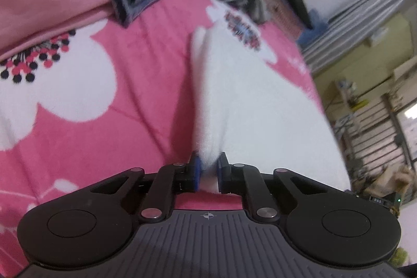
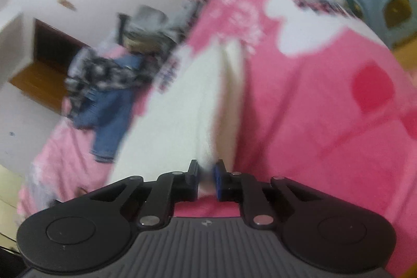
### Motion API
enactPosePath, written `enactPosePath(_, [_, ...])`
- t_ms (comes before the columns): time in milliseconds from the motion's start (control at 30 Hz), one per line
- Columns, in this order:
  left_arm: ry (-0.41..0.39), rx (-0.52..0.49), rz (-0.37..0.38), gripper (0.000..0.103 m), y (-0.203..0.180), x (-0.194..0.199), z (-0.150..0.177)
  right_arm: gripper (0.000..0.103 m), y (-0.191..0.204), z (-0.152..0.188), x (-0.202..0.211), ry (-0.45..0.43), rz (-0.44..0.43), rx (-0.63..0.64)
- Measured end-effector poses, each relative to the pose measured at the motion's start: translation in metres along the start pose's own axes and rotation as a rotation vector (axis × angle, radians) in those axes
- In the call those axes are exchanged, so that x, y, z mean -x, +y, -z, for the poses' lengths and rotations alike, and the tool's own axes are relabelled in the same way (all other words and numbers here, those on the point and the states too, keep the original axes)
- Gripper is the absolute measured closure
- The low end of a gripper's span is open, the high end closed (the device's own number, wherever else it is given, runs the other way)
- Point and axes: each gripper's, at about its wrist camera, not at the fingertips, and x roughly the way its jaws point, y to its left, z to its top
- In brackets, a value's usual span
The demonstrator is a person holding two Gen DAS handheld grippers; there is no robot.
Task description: Fold clothes
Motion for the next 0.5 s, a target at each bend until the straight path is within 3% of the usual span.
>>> enactPosePath(200, [0.017,-0.09,-0.041,0.09,-0.001,-0.004,0.003,0.089,-0.012,0.006,-0.005,-0.002,0.018,-0.021])
enactPosePath(267, [0.021,-0.13,-0.057,0.084,-0.004,-0.005,0.004,0.079,-0.014,0.003,-0.007,0.019,0.044,-0.037])
enactPosePath(333, [0.018,-0.109,-0.052,0.081,-0.004,0.006,0.006,0.072,-0.012,0.001,0.001,0.018,0.066,-0.051])
enactPosePath(400, [-0.004,-0.13,-0.092,0.073,-0.007,0.02,0.006,0.071,-0.005,0.001,0.016,-0.008,0.099,-0.03])
enactPosePath(500, [-0.059,-0.188,-0.147,0.072,-0.016,0.045,0.006,0.07,0.014,0.0,0.038,-0.058,0.169,0.043])
